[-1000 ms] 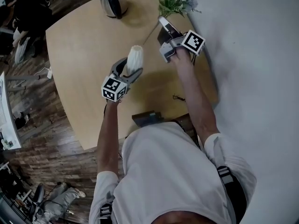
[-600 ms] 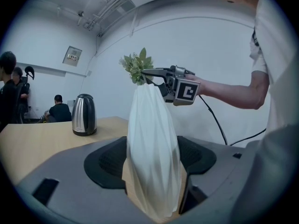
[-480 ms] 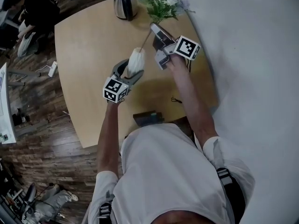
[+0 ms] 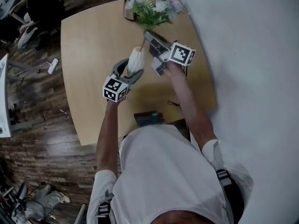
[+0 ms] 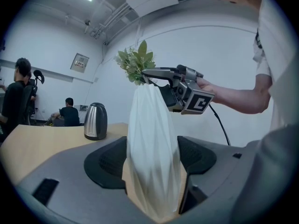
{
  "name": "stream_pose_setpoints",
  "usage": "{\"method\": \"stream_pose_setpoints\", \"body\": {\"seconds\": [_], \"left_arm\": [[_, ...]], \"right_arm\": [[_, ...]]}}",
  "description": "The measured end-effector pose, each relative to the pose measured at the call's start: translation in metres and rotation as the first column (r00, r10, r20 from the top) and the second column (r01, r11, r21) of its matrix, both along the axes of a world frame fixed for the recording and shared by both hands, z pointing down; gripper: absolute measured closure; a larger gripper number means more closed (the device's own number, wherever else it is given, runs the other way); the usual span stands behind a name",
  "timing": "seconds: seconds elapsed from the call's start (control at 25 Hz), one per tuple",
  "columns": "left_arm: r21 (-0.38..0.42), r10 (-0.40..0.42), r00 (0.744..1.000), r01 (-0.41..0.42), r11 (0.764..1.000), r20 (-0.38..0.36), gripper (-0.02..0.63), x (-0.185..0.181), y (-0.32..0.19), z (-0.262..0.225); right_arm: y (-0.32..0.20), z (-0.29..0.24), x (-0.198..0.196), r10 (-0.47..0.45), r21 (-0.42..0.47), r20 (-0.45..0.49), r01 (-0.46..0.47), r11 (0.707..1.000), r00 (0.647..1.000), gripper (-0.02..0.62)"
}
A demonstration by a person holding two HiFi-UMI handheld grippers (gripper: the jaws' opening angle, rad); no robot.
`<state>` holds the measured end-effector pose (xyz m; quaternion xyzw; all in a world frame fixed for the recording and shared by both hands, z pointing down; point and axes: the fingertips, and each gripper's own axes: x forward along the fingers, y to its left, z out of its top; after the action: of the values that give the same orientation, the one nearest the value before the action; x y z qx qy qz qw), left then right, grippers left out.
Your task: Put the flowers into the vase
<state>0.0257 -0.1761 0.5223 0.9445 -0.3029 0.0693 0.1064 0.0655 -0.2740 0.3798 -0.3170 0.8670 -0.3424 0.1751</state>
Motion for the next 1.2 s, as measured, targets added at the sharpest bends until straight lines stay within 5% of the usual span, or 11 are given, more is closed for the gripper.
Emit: {"method": "stream_pose_setpoints", "body": {"seconds": [0.4, 0.72, 1.04, 1.2], "left_arm": [[0.021, -0.042, 0.999, 0.043, 0.999, -0.034, 0.261, -0.033, -0.001, -0.023], [0.050, -0.056, 0.997, 0.058, 0.997, -0.046, 0.261, -0.046, -0.002, -0.032], [0.076, -0.045, 0.997, 0.050, 0.996, -0.056, 0.262, -0.052, -0.002, -0.041], [0.091, -0.028, 0.998, 0.034, 0.995, -0.060, 0.262, -0.047, 0.002, -0.042]], "right_arm": [[0.026, -0.007, -0.062, -0.102, 0.051, -0.165, 0.111, 0.992, 0.981, 0.532], [0.045, -0.002, -0.089, -0.122, 0.134, -0.367, 0.183, 0.974, 0.922, 0.531], [0.054, -0.001, -0.096, -0.111, 0.162, -0.442, 0.201, 0.966, 0.890, 0.517], [0.059, -0.001, -0.092, -0.114, 0.163, -0.445, 0.206, 0.965, 0.888, 0.443]]}}
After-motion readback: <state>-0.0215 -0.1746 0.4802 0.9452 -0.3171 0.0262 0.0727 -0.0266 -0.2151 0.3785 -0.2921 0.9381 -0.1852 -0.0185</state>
